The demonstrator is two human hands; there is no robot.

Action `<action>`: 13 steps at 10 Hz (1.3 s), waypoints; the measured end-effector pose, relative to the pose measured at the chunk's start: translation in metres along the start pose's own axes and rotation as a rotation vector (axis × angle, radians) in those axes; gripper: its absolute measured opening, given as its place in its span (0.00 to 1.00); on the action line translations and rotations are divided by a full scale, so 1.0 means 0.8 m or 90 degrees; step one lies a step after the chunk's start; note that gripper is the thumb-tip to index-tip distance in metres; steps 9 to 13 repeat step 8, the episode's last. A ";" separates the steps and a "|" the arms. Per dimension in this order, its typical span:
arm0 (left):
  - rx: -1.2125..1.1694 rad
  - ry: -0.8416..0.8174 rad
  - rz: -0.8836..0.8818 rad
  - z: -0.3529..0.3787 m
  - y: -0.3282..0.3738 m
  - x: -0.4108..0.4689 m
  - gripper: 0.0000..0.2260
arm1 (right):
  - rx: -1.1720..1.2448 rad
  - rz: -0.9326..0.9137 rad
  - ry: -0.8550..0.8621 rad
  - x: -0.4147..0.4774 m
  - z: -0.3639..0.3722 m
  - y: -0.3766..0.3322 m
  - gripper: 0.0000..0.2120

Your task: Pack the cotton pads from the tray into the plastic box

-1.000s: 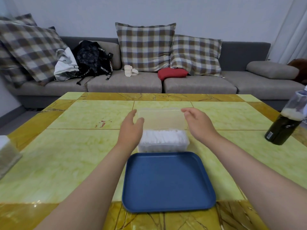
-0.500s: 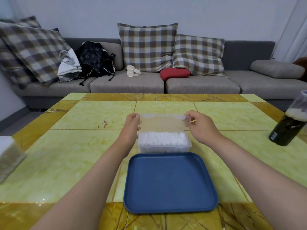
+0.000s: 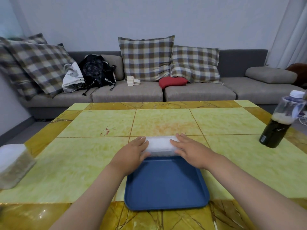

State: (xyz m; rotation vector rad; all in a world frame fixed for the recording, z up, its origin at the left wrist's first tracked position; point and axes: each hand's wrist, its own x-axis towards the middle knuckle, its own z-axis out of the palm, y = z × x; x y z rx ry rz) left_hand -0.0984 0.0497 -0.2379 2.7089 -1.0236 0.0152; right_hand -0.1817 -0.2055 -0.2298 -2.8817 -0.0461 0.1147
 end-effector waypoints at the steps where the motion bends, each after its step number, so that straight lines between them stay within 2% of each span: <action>1: 0.041 0.035 0.019 0.006 -0.005 0.005 0.23 | -0.007 -0.008 0.024 0.003 0.002 0.003 0.24; 3: 0.048 0.071 0.026 0.016 -0.007 0.011 0.20 | -0.055 -0.004 0.053 0.007 0.005 -0.002 0.23; 4: -0.047 0.091 -0.002 0.020 -0.007 0.006 0.21 | -0.010 0.008 0.066 0.005 0.006 -0.003 0.23; 5: -0.208 0.096 -0.061 0.017 0.001 0.000 0.23 | 0.035 0.012 0.059 0.002 0.004 -0.006 0.25; 6: -0.282 0.117 -0.090 0.004 0.015 -0.004 0.24 | 0.088 0.021 0.060 -0.006 -0.002 -0.014 0.28; 7: -0.344 0.164 -0.081 -0.022 0.025 -0.008 0.22 | 0.140 0.023 0.117 -0.014 -0.025 -0.024 0.28; 8: -0.466 0.274 -0.049 -0.073 0.033 -0.016 0.19 | 0.211 -0.001 0.274 -0.034 -0.081 -0.044 0.25; 13: -0.466 0.274 -0.049 -0.073 0.033 -0.016 0.19 | 0.211 -0.001 0.274 -0.034 -0.081 -0.044 0.25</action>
